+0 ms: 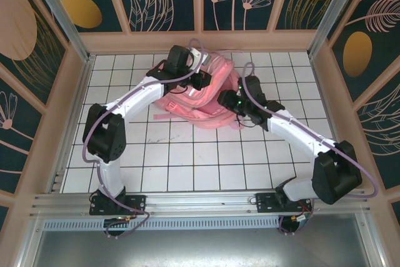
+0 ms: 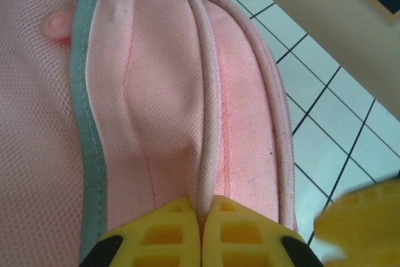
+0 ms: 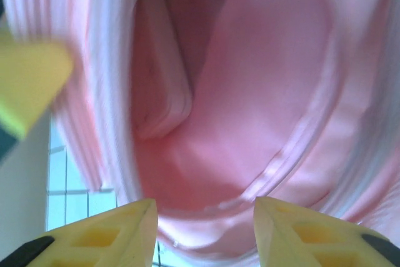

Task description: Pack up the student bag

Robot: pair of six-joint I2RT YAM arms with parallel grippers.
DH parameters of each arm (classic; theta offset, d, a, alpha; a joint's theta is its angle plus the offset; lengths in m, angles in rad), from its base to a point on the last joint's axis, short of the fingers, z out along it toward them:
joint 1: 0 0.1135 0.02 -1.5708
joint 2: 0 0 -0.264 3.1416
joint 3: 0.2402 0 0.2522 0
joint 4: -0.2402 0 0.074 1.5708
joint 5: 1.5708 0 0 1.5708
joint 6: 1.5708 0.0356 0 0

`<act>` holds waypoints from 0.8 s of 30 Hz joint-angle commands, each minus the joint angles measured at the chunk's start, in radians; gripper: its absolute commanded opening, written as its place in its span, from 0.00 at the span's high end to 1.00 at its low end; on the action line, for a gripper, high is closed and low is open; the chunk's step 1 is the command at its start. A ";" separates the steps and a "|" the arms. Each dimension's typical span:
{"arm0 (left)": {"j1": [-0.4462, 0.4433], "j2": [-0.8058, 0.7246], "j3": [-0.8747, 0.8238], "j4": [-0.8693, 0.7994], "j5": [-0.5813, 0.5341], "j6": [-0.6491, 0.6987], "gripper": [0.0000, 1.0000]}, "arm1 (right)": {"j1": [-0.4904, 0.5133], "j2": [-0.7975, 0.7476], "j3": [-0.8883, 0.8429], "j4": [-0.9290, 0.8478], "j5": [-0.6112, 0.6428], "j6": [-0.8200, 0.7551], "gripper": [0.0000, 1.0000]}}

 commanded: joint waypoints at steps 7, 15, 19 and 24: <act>-0.001 0.036 0.144 0.035 0.017 -0.058 1.00 | 0.259 0.105 0.035 0.080 0.202 -0.052 0.62; 0.000 0.005 0.132 0.014 0.010 -0.039 1.00 | 0.300 0.255 0.055 0.219 0.270 0.117 0.73; 0.000 -0.014 0.093 0.014 0.010 -0.031 1.00 | 0.302 0.291 0.070 0.252 0.273 0.130 0.71; 0.000 -0.021 0.076 0.015 0.021 -0.034 1.00 | 0.301 0.332 0.110 0.254 0.315 0.122 0.71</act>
